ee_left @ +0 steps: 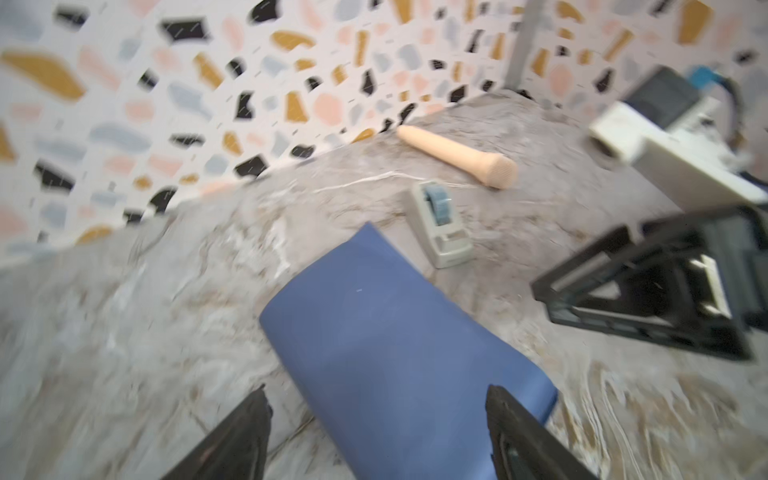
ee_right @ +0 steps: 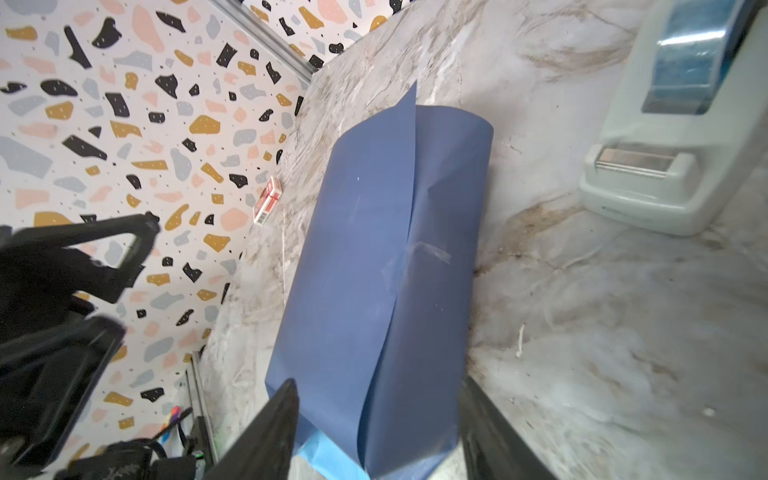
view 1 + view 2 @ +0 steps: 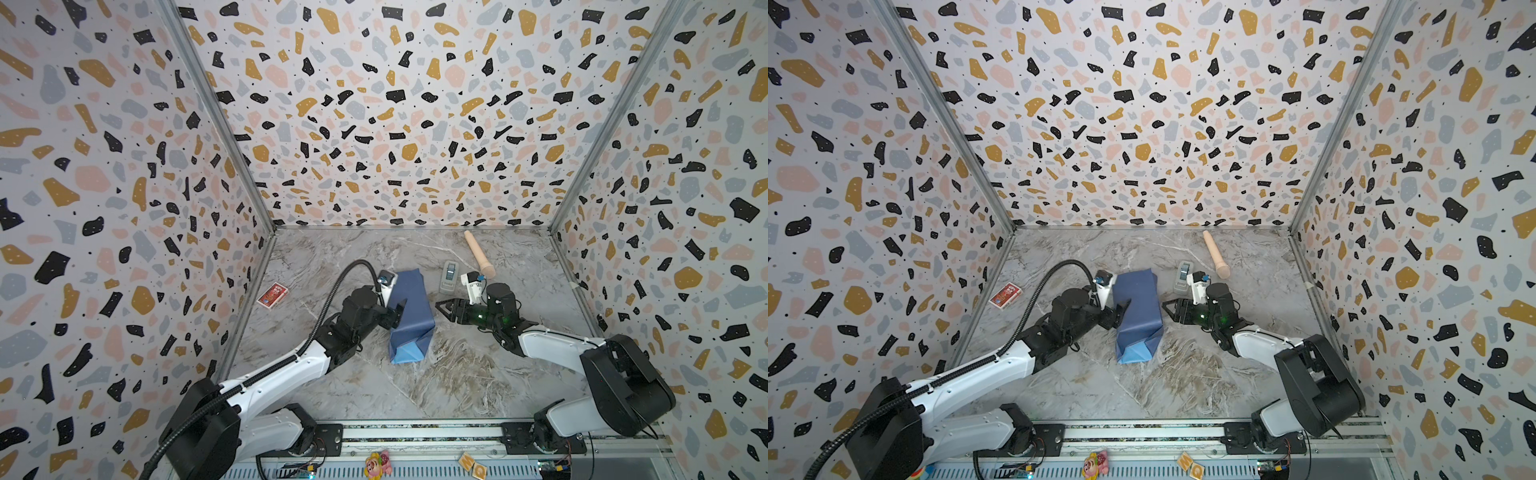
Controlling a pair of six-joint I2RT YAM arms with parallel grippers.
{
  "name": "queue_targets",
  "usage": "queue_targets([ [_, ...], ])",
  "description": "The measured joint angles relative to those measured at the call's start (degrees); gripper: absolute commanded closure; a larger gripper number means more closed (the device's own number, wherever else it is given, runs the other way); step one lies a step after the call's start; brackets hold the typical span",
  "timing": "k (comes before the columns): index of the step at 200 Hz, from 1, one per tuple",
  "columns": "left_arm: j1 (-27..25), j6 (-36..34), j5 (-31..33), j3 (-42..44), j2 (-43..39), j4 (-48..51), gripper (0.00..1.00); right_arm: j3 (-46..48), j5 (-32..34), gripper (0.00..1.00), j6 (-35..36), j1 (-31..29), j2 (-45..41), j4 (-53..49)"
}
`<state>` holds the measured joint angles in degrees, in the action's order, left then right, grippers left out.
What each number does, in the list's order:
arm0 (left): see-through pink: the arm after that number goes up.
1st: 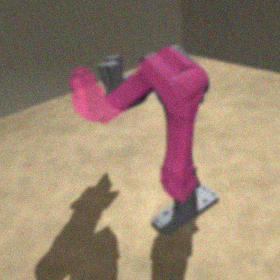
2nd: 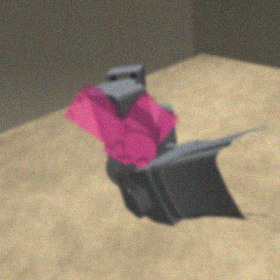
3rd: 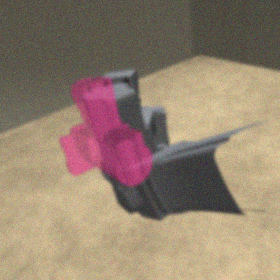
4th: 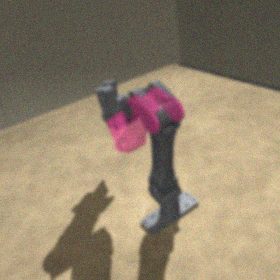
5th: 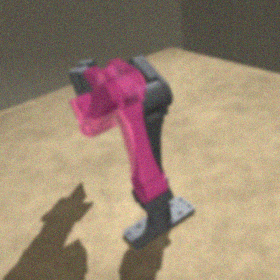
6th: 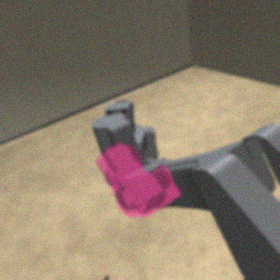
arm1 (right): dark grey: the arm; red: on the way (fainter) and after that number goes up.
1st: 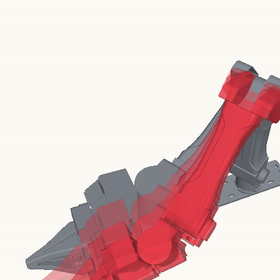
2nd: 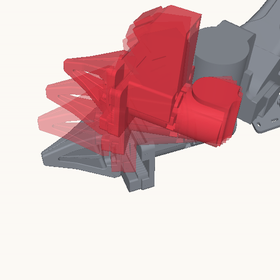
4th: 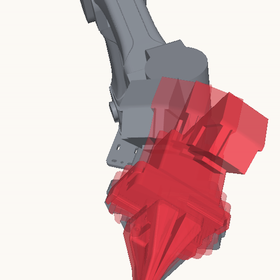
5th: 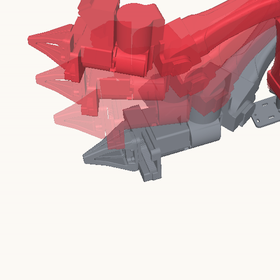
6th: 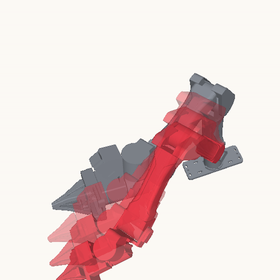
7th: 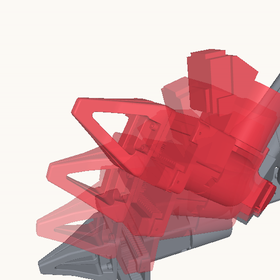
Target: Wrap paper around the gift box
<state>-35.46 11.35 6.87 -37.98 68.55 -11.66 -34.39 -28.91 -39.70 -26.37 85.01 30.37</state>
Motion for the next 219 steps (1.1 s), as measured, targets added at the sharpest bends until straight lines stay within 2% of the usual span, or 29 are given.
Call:
queue_targets([
  [19, 5.2, 9.2, -2.8, -0.6, 5.0, 1.2, 0.22, -2.8, 0.0, 0.34, -0.5, -0.3, 4.4, 0.0],
  [40, 6.1, 14.5, -8.3, -2.6, 12.3, 2.6, 0.24, -4.6, -0.5, 0.37, -1.0, -0.5, 8.2, 0.0],
  [81, 5.8, 18.5, -17.0, -4.0, 18.1, 2.3, 0.29, -5.5, -3.7, 0.47, -2.0, -2.5, 11.5, 0.1],
  [119, 4.2, 19.7, -21.0, -4.0, 19.1, 0.9, 0.29, -1.5, -5.2, 0.54, -3.8, -3.4, 9.3, 2.5],
  [142, 2.6, 20.0, -22.5, -4.0, 19.3, -0.5, 0.27, 3.5, -5.0, 0.54, -5.2, -3.6, 5.0, 2.7],
  [160, 2.3, 20.0, -22.9, -4.0, 19.3, -0.9, 0.25, 7.0, -4.6, 0.44, -5.7, -3.7, 1.0, 2.2],
  [177, 2.7, 19.7, -21.8, -3.9, 18.2, 0.6, 0.25, 8.1, -2.8, 0.41, -4.3, -3.1, -3.4, -1.5],
  [197, 6.1, 20.3, -19.9, -0.4, 12.6, 0.8, 0.33, 6.8, 2.1, 0.43, 0.2, -2.4, -8.9, -7.9],
  [219, 10.6, 20.6, -15.7, 5.5, 4.1, 2.7, 0.49, 2.6, 7.3, 0.48, 5.2, -4.7, -12.1, -13.7],
])
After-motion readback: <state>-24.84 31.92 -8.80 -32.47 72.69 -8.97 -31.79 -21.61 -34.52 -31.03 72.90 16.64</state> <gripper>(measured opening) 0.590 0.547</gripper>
